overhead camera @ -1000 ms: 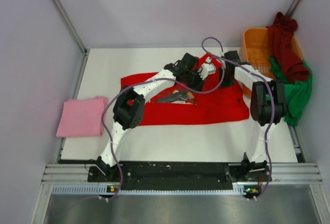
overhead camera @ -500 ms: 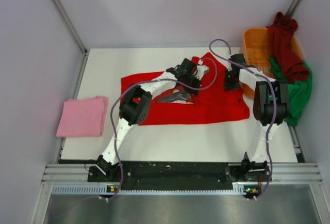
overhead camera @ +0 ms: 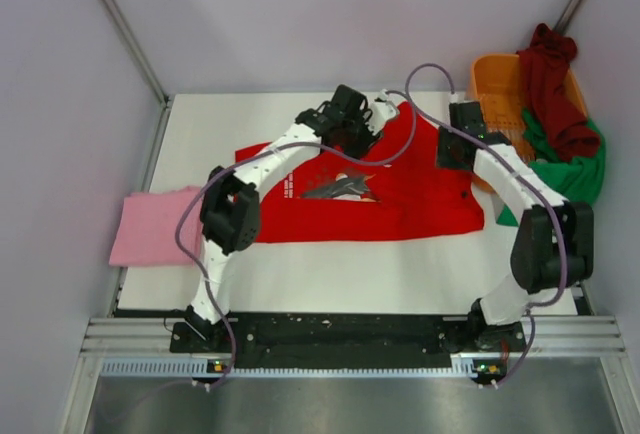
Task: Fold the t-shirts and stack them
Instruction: Fold the flattened tshirt in 1/3 of the way, then grap the side of the flattened tshirt furthest away from the robot with both arms
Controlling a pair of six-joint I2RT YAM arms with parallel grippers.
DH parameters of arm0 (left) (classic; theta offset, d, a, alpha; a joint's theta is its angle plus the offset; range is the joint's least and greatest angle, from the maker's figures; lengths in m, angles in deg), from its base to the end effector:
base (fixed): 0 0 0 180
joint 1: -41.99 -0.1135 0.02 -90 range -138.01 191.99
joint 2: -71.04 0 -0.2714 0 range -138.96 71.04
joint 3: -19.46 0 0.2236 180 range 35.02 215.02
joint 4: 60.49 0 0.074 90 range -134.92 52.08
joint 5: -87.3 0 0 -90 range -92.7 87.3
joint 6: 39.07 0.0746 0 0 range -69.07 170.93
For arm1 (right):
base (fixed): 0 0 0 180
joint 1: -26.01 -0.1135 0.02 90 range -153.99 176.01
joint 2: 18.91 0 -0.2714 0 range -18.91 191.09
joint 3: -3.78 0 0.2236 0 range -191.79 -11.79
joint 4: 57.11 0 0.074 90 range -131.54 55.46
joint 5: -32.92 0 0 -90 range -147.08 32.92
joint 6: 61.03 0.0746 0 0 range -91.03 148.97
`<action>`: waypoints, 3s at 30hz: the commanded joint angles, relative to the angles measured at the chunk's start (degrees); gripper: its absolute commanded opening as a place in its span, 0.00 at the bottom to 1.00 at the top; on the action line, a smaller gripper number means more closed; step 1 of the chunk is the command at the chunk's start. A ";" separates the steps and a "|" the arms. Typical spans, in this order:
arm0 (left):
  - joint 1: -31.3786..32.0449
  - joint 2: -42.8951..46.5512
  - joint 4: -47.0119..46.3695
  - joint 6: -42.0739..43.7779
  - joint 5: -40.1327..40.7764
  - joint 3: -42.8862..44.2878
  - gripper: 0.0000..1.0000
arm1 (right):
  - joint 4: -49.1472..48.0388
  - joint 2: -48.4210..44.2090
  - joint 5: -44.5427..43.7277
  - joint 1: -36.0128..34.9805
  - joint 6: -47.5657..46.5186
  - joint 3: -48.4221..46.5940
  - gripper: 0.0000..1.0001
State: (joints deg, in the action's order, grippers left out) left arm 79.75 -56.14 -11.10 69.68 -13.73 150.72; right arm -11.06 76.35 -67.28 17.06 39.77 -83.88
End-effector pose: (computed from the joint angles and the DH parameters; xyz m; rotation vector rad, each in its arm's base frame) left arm 0.3949 -0.3239 0.2410 1.2073 2.0473 -0.3874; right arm 0.3516 0.0420 0.2355 0.1130 2.4851 -0.0786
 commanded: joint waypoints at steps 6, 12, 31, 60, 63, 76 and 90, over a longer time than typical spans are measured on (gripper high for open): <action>-2.07 29.59 13.11 21.06 2.22 -27.67 0.41 | -1.47 -19.13 4.12 7.00 9.83 16.61 0.57; -7.07 41.38 17.42 25.37 7.51 -47.56 0.57 | -2.53 -25.03 2.12 13.17 18.71 27.52 0.61; -19.48 43.41 1.60 27.67 11.29 -71.58 0.34 | -9.39 -18.70 6.24 20.55 27.95 38.69 0.32; -20.62 52.12 29.02 31.71 4.61 -73.35 0.33 | 29.02 -42.18 0.99 21.69 49.48 39.67 0.11; -21.06 50.01 30.51 31.45 4.52 -67.56 0.55 | 29.46 -42.09 -3.24 21.69 48.79 37.39 0.37; -44.25 26.91 24.72 8.60 -6.64 -28.26 0.59 | 24.72 -44.11 -11.66 15.48 43.08 23.16 0.88; -47.07 14.15 21.46 2.61 -10.42 -22.88 0.56 | 9.65 -3.65 8.41 -11.35 -2.97 -18.20 0.82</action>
State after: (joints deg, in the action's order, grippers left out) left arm 33.21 -40.60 11.68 74.05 -22.58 126.11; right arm -3.63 55.98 -73.58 6.22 49.89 -88.80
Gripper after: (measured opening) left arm 0.565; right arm 0.852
